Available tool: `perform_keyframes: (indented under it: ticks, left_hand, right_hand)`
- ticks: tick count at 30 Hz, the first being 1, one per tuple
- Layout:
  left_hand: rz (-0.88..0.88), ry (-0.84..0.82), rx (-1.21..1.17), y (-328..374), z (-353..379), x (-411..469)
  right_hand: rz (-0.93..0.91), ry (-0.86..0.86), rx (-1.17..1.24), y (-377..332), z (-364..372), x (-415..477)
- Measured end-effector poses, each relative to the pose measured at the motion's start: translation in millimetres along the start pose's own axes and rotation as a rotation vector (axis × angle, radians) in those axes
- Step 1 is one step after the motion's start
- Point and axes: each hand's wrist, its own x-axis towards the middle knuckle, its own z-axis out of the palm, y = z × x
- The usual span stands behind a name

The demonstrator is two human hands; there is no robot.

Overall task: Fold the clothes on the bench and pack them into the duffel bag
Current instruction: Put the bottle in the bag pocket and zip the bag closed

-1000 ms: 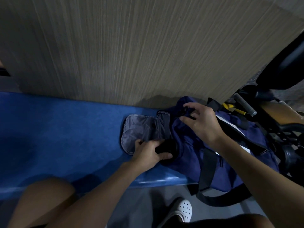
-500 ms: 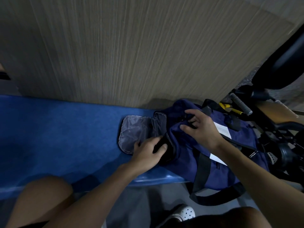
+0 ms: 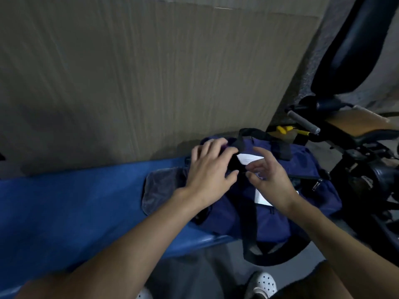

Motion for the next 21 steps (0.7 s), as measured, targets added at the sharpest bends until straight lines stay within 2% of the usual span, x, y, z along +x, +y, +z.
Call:
perform_keyframes:
  ticks: [5, 9, 12, 15, 19, 21]
  left_hand:
    - [0.15, -0.177, -0.034, 52.1, 23.6, 29.9]
    - [0.194, -0.263, -0.011, 96.6, 58.0, 45.7]
    - [0.12, -0.394, -0.068, 129.5, 82.4, 59.9]
    - [0.082, -0.499, -0.066, 154.5, 111.3, 72.1]
    - [0.045, -0.596, 0.001, 176.6, 147.8, 82.2]
    - [0.032, -0.615, 0.06, 181.3, 162.1, 84.2]
  right_hand:
    - [0.08, 0.182, 0.069, 35.1, -45.0, -11.5]
    - [0.145, 0.437, -0.324, 81.7, -86.1, -22.5]
    - [0.23, 0.54, -0.453, 110.0, -113.1, -27.3]
    - [0.269, 0.536, -0.398, 137.3, -127.7, -30.4]
    - [0.232, 0.508, -0.116, 159.2, -132.6, -30.6]
    - [0.237, 0.531, -0.115, 166.7, -136.5, -27.7]
